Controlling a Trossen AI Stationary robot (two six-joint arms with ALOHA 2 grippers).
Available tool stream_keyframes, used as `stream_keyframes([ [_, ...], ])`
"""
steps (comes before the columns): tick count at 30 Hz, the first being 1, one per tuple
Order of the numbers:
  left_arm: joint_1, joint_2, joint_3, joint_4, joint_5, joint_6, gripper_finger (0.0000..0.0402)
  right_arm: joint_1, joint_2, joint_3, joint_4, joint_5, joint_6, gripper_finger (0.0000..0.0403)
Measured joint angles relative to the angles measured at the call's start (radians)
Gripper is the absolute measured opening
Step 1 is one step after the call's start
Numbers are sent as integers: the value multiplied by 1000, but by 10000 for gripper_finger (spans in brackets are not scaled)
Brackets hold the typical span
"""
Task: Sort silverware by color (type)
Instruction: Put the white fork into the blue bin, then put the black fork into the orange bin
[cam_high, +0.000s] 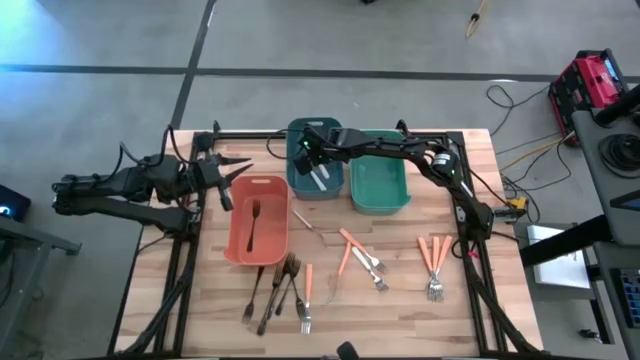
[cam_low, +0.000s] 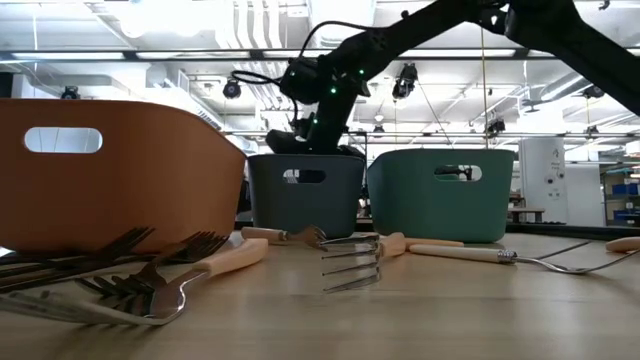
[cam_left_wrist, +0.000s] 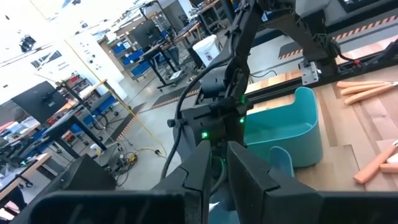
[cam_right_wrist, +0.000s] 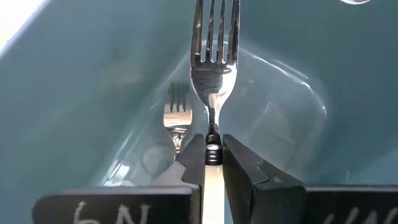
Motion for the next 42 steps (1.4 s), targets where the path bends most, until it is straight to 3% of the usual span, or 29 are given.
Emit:
stream_keyframes([
  [22,0,0,0,-4,0,-20,36,6,-1,-28,10,0,1,27],
  [34,0,1,0,-5,0,-24,36,7,-1,-28,25,1,-11,108],
  [42,0,1,0,-5,0,-69,36,7,-40,-29,31,1,-51,133],
])
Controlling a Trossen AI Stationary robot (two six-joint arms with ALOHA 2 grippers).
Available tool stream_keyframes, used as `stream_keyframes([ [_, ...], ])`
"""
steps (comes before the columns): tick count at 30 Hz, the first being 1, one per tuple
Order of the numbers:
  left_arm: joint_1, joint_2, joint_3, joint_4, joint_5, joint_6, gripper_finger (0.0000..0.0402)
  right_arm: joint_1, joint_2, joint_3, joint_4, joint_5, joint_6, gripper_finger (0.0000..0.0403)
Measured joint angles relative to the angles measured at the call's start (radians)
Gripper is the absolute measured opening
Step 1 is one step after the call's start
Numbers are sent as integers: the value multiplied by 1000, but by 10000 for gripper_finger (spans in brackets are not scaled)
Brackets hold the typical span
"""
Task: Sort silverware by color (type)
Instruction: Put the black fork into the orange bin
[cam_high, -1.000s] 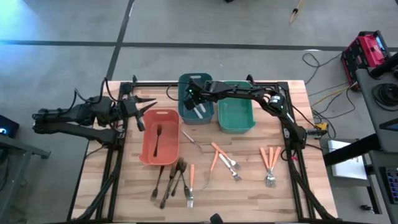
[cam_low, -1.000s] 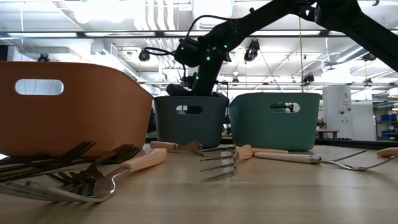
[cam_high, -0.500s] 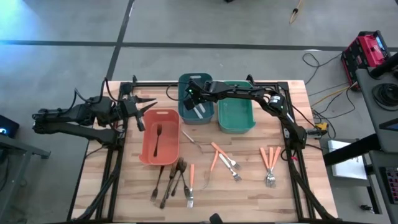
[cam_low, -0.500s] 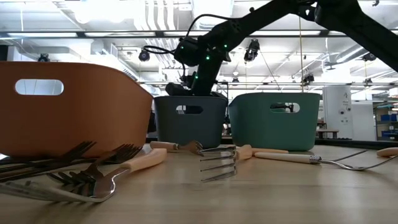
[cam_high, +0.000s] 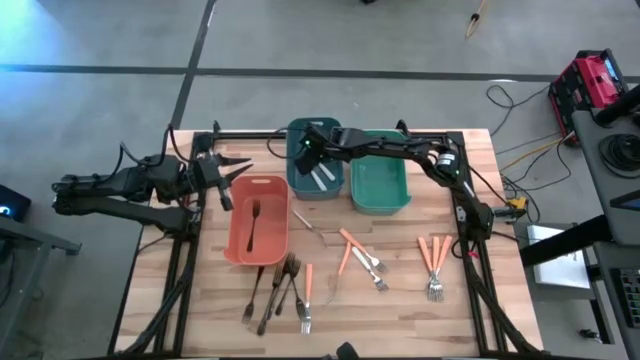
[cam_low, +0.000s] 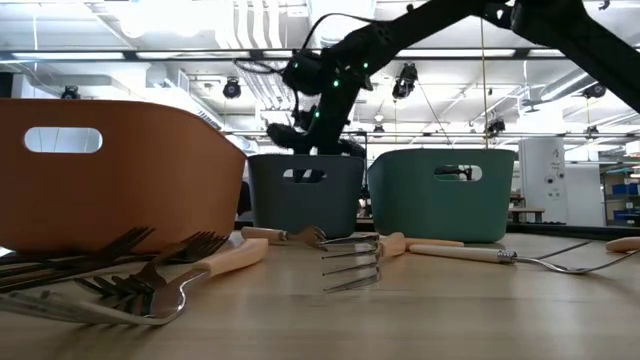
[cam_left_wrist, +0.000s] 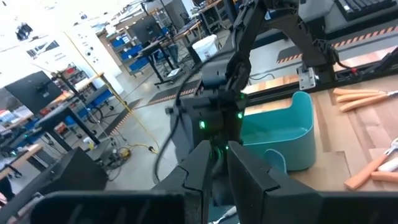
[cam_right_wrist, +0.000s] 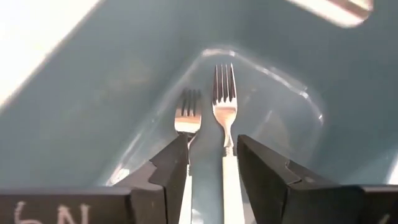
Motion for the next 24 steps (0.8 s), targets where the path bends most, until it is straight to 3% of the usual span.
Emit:
stream_keyframes([
  [10,0,47,0,0,0,-139,36,37,-131,0,-8,0,-174,126],
  [18,-3,120,0,-4,6,-387,36,119,-287,0,-50,2,-320,113],
  [24,-11,193,0,-34,174,-583,36,208,-404,-56,-83,3,-374,101],
])
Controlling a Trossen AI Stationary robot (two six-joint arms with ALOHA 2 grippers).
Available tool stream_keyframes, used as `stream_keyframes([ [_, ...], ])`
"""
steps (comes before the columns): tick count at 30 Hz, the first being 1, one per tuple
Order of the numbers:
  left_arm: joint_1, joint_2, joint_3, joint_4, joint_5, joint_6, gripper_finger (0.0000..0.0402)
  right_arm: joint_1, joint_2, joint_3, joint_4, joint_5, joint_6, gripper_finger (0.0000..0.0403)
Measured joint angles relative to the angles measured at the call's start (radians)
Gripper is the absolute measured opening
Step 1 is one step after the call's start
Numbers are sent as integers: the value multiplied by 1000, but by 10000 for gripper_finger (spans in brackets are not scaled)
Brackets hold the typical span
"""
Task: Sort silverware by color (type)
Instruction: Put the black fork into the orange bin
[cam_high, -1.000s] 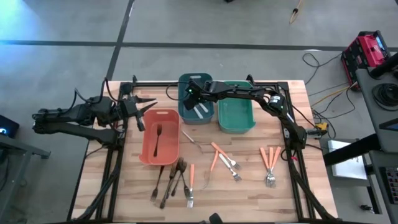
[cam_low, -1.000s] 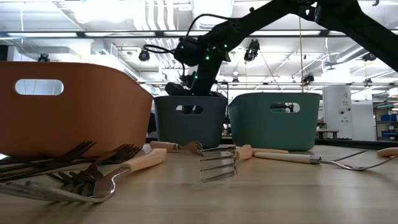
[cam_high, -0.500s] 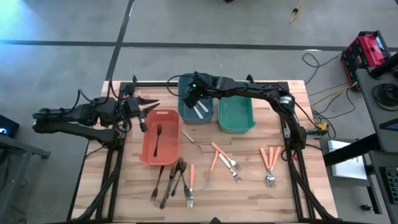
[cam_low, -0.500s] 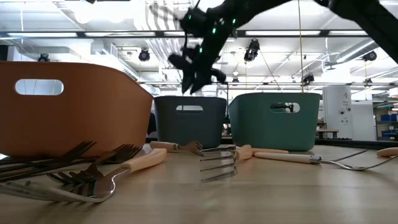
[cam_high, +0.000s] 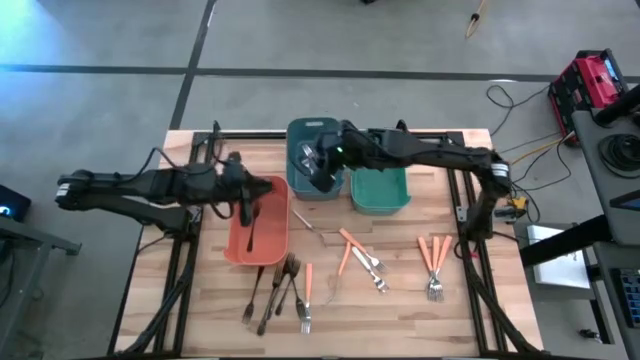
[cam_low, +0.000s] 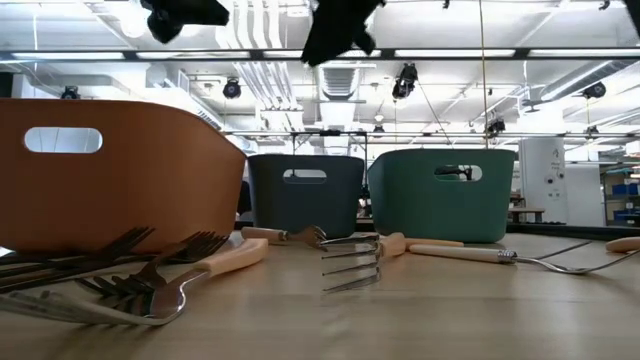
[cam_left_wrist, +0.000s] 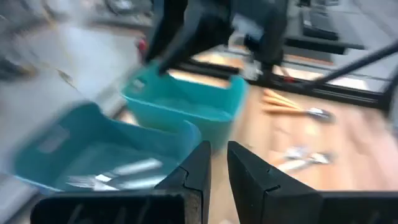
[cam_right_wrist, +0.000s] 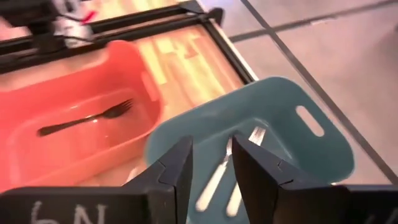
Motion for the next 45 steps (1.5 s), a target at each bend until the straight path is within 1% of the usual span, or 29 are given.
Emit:
stream_keyframes([
  [1,-6,12,0,-8,13,-38,36,16,-22,-19,1,0,-2,98],
  [6,-66,71,0,-67,13,-214,36,86,-134,-134,10,0,5,88],
  [10,-158,111,9,-114,13,-359,36,133,-206,-223,39,8,31,82],
  [14,-274,159,59,-149,13,-510,36,157,-257,-292,88,8,43,80],
  [16,-339,196,96,-171,12,-567,36,158,-273,-307,101,9,43,79],
  [19,-439,262,162,-223,-17,-633,36,157,-281,-317,114,9,40,79],
  [22,-524,325,235,-316,-48,-718,36,156,-281,-318,124,9,20,79],
  [27,-642,428,323,-518,-75,-973,36,156,-281,-318,128,9,16,79],
  [30,-699,488,332,-639,-54,-1154,36,157,-280,-318,128,9,16,79],
  [33,-744,534,312,-662,20,-1281,36,157,-280,-318,127,9,16,79],
  [37,-770,601,270,-649,125,-1381,36,157,-280,-318,127,9,16,79],
  [45,-770,714,271,-614,134,-1392,36,157,-280,-318,126,9,16,79],
])
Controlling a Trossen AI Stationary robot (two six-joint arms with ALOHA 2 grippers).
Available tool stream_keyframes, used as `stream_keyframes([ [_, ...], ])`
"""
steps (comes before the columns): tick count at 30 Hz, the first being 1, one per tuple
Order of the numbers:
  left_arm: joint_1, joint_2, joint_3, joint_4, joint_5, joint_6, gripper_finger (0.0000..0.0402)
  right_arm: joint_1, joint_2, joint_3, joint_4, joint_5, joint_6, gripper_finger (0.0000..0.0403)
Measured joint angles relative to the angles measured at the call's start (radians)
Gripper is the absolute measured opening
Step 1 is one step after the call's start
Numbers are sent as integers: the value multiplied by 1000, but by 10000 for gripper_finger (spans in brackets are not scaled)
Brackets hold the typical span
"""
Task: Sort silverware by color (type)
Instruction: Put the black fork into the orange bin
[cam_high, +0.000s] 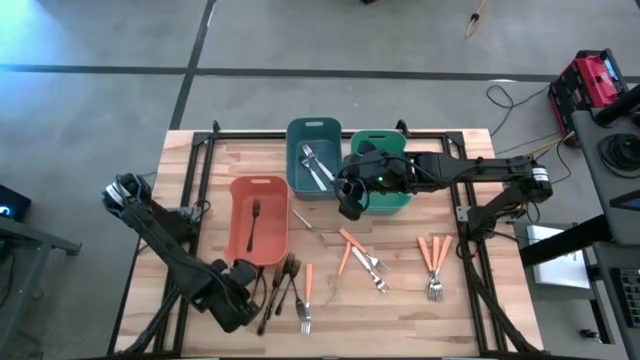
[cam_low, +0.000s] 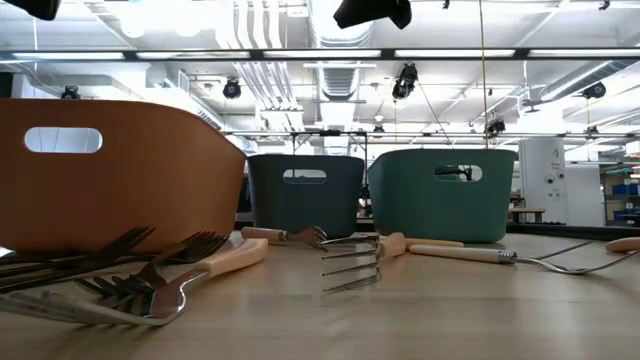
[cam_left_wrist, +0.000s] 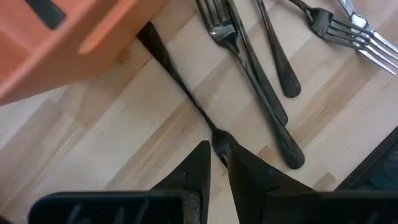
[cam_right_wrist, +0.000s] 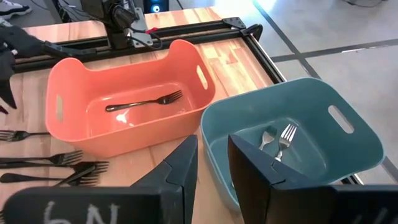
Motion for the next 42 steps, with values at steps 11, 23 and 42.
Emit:
stream_keyframes([
  [11,0,87,0,12,-52,-77,84,0,0,0,-8,0,0,79],
  [23,0,209,-1,64,-62,-120,151,2,0,-12,-22,0,0,79],
  [42,-19,308,2,110,-47,-172,112,5,0,-74,-18,0,22,79],
])
